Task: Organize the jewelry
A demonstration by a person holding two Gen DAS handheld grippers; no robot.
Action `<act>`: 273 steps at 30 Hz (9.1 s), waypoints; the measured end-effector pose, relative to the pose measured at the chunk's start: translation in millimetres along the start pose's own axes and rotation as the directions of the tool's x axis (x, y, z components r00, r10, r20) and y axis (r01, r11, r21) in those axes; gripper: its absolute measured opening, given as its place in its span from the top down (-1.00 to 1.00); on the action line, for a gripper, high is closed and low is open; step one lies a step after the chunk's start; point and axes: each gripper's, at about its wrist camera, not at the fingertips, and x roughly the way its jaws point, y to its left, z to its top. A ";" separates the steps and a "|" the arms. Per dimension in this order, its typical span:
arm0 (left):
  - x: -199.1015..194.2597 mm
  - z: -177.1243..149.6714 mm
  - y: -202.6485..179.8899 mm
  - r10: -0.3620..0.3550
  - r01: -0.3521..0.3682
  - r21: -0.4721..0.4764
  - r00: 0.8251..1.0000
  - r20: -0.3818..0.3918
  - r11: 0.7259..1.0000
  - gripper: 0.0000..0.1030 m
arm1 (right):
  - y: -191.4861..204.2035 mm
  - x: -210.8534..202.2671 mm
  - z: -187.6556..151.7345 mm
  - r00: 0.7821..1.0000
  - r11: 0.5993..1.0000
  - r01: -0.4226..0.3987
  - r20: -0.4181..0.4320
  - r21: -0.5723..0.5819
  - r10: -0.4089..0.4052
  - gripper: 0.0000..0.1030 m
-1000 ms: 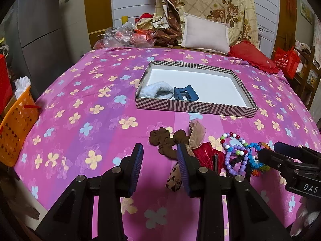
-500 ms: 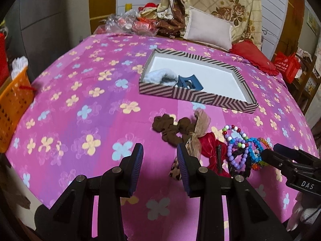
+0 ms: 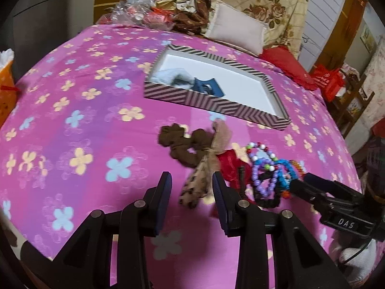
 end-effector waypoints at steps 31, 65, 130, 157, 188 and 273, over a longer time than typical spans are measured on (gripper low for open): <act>61.0 14.8 -7.9 0.064 -0.061 0.040 0.994 -0.085 0.997 0.18 | 32.9 52.7 24.6 0.997 0.948 -0.011 -0.075 -0.317 -0.014 0.42; 4.5 45.9 0.4 -0.027 0.025 0.027 0.996 0.081 0.999 0.85 | 0.7 8.7 67.1 0.982 0.972 -0.184 0.016 -0.146 0.188 0.83; 175.8 208.9 43.7 0.206 -0.206 0.010 0.979 0.007 0.978 0.85 | 17.6 212.5 276.4 0.992 0.992 -0.128 -0.018 0.006 0.128 0.83; 58.4 132.9 34.3 0.094 -0.095 0.041 0.995 0.023 0.995 0.30 | 4.1 56.6 139.9 0.993 0.993 -0.119 -0.002 -0.025 0.119 -0.17; 2.5 36.0 -4.6 0.138 -0.142 0.053 0.988 0.074 0.988 0.30 | 14.7 -13.3 35.2 0.999 0.999 -0.032 0.041 -0.043 0.034 -0.34; 59.4 -11.1 -43.9 -0.028 0.037 0.101 0.996 -0.089 0.994 0.70 | -30.2 3.6 13.3 0.998 0.991 0.053 0.023 -0.120 -0.050 0.83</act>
